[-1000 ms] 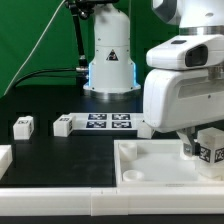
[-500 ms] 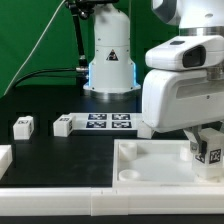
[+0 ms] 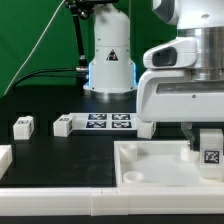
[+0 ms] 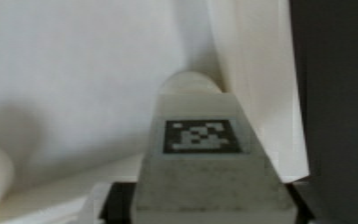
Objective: Assemble one leg
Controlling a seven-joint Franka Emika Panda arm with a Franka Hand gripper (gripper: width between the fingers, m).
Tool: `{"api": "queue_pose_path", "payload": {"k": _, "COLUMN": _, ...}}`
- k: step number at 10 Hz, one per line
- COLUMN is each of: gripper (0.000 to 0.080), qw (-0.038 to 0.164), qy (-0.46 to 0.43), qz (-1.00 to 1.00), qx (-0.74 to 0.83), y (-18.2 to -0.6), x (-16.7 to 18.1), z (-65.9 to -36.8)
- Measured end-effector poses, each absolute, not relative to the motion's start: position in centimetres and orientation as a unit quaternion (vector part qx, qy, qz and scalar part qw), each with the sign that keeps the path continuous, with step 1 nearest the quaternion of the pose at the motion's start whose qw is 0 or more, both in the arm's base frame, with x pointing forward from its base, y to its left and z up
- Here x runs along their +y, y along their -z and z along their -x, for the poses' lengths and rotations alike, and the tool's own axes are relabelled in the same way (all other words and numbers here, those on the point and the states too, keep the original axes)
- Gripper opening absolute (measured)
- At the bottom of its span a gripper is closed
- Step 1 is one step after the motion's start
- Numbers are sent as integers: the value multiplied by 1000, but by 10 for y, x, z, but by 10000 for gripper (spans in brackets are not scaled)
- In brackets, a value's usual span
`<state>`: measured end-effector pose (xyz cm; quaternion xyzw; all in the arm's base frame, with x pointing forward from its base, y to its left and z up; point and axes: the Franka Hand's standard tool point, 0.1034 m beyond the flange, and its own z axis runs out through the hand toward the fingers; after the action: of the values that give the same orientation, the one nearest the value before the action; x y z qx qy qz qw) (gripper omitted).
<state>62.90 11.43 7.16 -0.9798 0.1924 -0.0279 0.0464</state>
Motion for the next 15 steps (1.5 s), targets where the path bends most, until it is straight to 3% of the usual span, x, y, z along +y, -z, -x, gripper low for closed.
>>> {"api": "queue_pose_path", "payload": {"k": 4, "gripper": 291, "qw": 45, "qy": 15, "qz": 897, "qx": 440, "y": -69, "x": 118, "z": -626}}
{"api": "queue_pose_path", "payload": {"k": 7, "gripper": 291, "qw": 58, "qy": 0, "qz": 826, "qx": 560, "y": -69, "x": 120, "z": -626}}
{"api": "queue_pose_path", "payload": {"k": 8, "gripper": 520, "qw": 59, "qy": 0, "qz": 827, "qx": 559, "y": -69, "x": 121, "z": -625}}
{"api": "queue_pose_path", "payload": {"k": 9, "gripper": 520, "qw": 59, "qy": 0, "qz": 831, "qx": 552, "y": -69, "x": 121, "z": -625}}
{"api": "queue_pose_path", "payload": {"k": 10, "gripper": 608, "qw": 59, "qy": 1, "qz": 843, "qx": 535, "y": -69, "x": 122, "z": -625}}
{"api": "queue_pose_path", "payload": {"k": 15, "gripper": 649, "qw": 57, "qy": 19, "qz": 955, "qx": 290, "y": -71, "x": 123, "z": -626}}
